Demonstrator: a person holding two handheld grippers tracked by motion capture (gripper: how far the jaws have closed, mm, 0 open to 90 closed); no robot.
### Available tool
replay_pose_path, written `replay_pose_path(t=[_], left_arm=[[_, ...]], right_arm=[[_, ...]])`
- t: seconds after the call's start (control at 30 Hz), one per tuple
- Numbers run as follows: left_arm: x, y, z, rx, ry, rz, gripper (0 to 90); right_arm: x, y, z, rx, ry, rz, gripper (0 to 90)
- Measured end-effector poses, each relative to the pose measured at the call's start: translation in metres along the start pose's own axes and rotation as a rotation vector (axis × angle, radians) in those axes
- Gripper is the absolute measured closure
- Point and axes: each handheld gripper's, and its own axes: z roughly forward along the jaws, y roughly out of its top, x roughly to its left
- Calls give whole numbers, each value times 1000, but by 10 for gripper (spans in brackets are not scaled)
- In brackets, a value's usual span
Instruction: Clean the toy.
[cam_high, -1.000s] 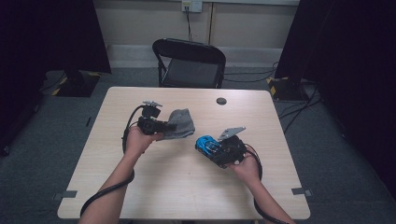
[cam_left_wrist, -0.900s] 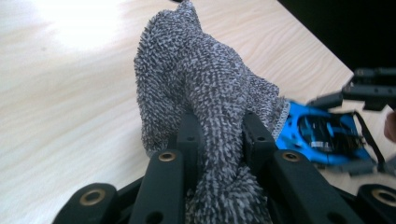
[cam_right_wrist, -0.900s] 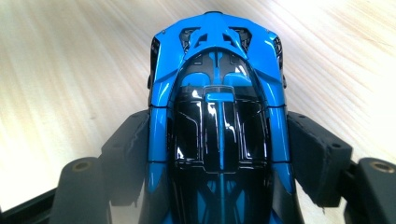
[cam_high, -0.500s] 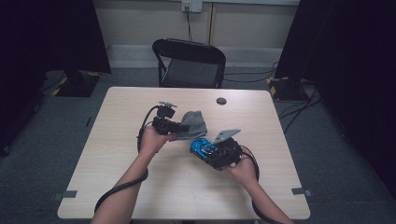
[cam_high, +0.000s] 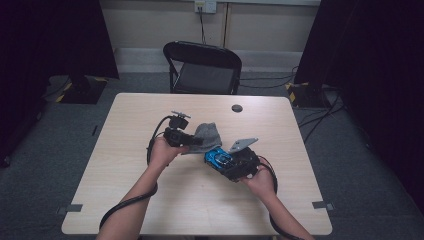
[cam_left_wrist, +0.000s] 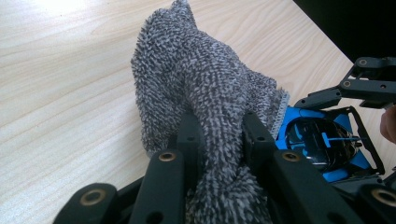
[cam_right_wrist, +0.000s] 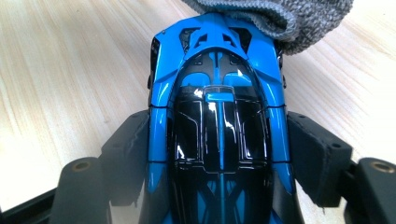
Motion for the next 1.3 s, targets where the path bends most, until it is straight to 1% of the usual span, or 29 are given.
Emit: replay_pose_path(t=[0.27,0.43,0.53,0.63,0.7,0.8,0.83,0.97,1.07,1.3], left_arm=[[0,-1,-3,5,2,8,737],[1,-3,-6,2,0,6,737],[1,-5,-7,6,1,7,737],[1,-7,-7,5,-1,9,737],[2,-8,-8,6,-5,3,737],[2,-11,-10,4,-9,3,737],[2,-12,-10,1,-9,1,737],[1,-17,-11,-1,-23,0,737],[0,-21,-13,-8,-26,-4,737],[-3,-30,-15,-1,-36,7,737]], right_arm=[[-3,-2,0,3,-3,10,285],[-6,-3,-2,-3,-13,18,284],[-8,-4,-2,-7,-11,31,284],[-9,-5,-2,-3,-19,30,285],[-10,-5,-2,-2,-20,31,285],[-11,-6,-3,-6,-15,40,284],[-12,-6,-3,-9,-25,42,284],[-14,-7,-3,-1,-31,46,284],[-15,-8,-2,0,-34,52,284],[-16,-8,0,5,-45,56,284]])
